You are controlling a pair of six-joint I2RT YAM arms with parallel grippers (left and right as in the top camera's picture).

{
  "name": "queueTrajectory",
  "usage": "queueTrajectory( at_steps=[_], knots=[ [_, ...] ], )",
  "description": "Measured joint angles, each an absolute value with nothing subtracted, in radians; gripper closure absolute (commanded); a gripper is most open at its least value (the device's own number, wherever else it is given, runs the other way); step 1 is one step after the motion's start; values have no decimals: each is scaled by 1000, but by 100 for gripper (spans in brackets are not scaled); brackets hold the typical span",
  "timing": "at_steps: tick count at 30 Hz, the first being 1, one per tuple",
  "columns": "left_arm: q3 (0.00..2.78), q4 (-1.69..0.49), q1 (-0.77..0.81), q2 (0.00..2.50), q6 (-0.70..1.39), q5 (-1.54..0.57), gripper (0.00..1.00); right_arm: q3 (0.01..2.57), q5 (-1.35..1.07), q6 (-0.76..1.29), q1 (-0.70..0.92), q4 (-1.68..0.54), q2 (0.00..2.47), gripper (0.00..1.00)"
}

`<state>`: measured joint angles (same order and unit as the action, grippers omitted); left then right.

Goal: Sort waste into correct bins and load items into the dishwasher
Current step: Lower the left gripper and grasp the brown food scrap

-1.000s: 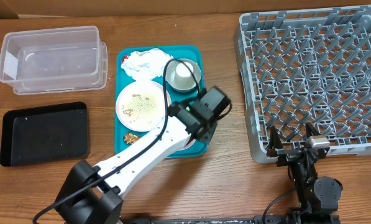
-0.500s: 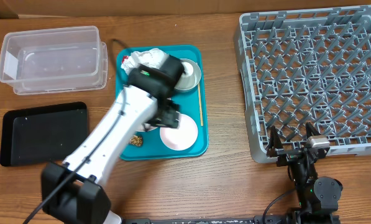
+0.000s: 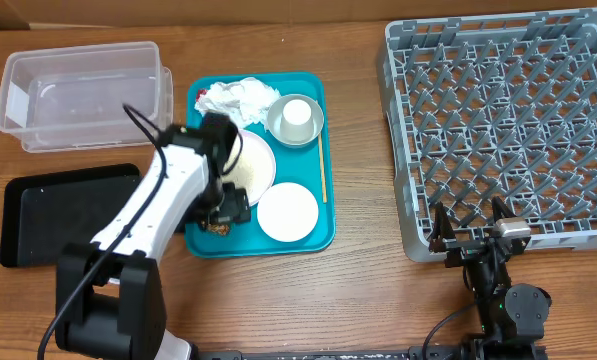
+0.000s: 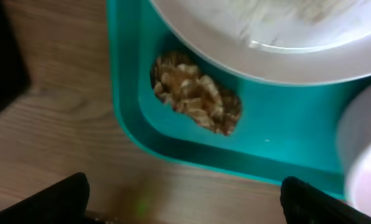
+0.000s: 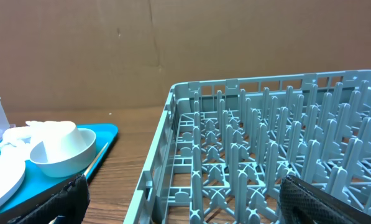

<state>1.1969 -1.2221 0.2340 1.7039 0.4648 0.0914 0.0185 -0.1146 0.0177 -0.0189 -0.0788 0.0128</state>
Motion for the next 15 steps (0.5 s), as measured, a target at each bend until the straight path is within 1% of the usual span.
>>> queueTrajectory(
  at_steps=[4, 12, 15],
  knots=[
    [1113, -1131, 232, 1704, 459, 86, 0, 19, -115, 18, -19, -79, 13, 0],
    [1066, -1001, 186, 1704, 374, 46, 0, 19, -115, 18, -19, -79, 13, 0],
    [1056, -960, 182, 1704, 356, 33, 5, 19, -115, 18, -19, -79, 13, 0]
  ],
)
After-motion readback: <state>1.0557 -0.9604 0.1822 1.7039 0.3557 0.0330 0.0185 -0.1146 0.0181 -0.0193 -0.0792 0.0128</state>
